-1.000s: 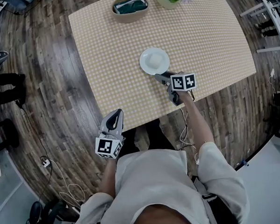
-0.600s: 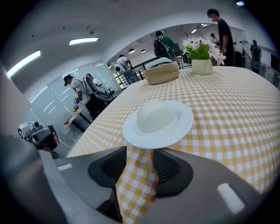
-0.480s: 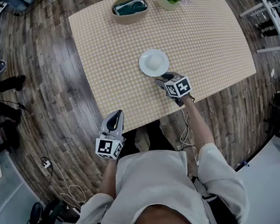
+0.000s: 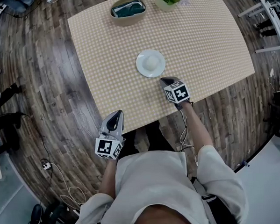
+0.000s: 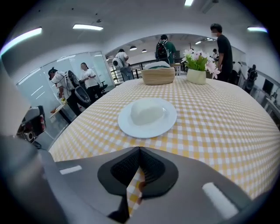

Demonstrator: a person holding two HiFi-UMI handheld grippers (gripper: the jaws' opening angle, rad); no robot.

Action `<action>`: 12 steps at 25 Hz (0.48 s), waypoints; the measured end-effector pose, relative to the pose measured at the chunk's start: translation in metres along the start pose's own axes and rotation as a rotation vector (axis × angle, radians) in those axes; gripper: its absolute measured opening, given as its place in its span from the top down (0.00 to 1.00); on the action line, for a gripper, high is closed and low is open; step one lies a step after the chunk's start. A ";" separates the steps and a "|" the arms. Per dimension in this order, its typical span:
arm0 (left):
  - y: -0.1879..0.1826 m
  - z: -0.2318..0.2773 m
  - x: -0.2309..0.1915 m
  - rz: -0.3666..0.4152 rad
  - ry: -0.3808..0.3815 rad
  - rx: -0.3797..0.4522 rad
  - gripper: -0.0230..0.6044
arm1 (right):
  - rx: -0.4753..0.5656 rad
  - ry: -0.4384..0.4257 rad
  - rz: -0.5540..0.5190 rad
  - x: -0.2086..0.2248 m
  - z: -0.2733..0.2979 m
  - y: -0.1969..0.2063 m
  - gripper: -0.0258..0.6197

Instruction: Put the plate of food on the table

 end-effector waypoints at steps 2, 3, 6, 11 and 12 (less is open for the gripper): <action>-0.001 0.000 0.001 0.004 0.002 -0.001 0.95 | 0.071 0.031 0.028 0.001 -0.004 0.001 0.96; -0.002 0.001 0.002 0.006 0.004 -0.002 0.95 | 0.108 0.048 0.044 0.001 -0.008 0.001 0.96; -0.006 0.003 0.003 0.022 0.015 0.000 0.95 | 0.167 0.083 0.059 -0.005 -0.020 0.002 0.96; -0.013 0.005 0.006 0.044 0.058 0.004 0.95 | 0.212 0.097 0.019 -0.031 -0.043 0.002 0.96; -0.015 0.006 0.007 0.049 0.072 0.005 0.95 | 0.224 0.095 0.021 -0.038 -0.050 0.002 0.96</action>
Point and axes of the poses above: the fingertips, and each gripper's own axes: z forward along the fingers, x to its right, y out of its underside, the point moved 2 cm from there along -z, backward along the fingers, and after that the axes turned 7 degrees about x, right-handed, at the moved point
